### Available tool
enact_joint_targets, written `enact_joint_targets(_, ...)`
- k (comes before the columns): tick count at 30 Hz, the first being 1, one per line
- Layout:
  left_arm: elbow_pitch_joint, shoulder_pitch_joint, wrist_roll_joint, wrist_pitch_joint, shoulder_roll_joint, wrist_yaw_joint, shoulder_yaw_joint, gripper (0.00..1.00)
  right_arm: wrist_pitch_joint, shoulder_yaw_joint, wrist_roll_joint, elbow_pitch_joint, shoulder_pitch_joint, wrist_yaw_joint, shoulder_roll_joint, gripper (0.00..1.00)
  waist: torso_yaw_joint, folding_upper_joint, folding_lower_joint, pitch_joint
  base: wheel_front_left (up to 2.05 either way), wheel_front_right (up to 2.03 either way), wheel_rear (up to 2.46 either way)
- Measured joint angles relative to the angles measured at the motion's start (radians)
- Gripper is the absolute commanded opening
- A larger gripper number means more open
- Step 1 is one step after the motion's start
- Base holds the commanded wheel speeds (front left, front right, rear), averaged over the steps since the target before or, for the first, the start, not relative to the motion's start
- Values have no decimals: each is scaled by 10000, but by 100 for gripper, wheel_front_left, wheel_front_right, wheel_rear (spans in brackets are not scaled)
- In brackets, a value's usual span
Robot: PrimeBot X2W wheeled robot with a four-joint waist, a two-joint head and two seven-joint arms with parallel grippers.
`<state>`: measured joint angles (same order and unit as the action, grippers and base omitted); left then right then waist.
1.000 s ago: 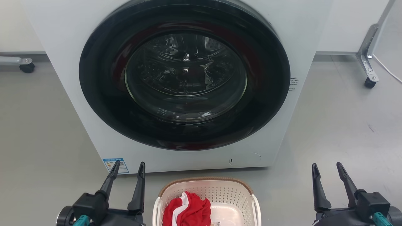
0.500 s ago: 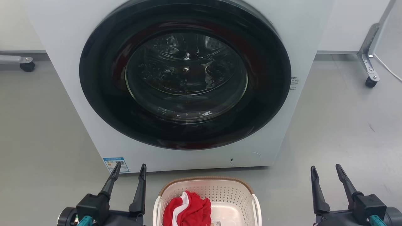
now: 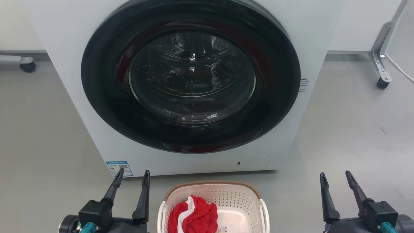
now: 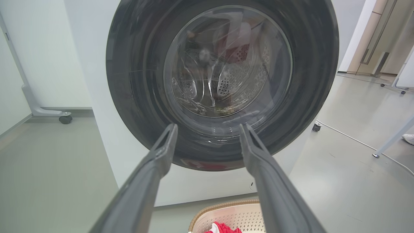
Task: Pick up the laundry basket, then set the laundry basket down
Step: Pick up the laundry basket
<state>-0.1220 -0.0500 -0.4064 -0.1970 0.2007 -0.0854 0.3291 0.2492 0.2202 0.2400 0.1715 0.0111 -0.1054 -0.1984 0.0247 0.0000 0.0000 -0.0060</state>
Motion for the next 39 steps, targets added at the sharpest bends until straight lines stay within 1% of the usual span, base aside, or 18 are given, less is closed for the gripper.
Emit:
enact_joint_targets(6, 94, 16, 4, 29, -2, -25, -6, 100, 2, -10, 31, -6, 0, 15, 0, 100, 0, 0, 0, 290, 0, 0, 0)
enact_joint_targets(8, 100, -3, 6, 29, -6, -27, -13, 100, 2, -10, 40, -6, 12, 92, 0, 100, 3, 0, 0, 446, 0, 0, 0)
enact_joint_targets(10, 100, -50, 6, 33, -29, -29, -31, 100, 2, 0, 44, -4, 43, 92, 6, 100, 5, 0, 1, 626, 0, 0, 0)
enact_joint_targets(18, 21, -568, -44, 163, -169, -25, -61, 100, 0, -2, 65, 209, 697, 174, 10, 100, -3, 1, 1, 1541, 0, 0, 0)
enact_joint_targets(23, -286, -1076, -59, 288, -171, -6, -71, 100, -12, 13, 73, 439, 1101, 203, 71, 100, -12, 1, 1, 2196, 0, 0, 0)
enact_joint_targets(32, -1022, -2154, -86, 516, -226, 236, -52, 100, -105, 79, 75, 1003, 2117, 353, 123, 100, -39, 1, 2, 3433, 0, 0, 0)
enact_joint_targets(39, -1850, -3222, -165, 719, -395, 332, -98, 100, -203, 165, 73, 1580, 3312, 491, 217, 100, -93, 1, 3, 4552, 0, 0, 0)
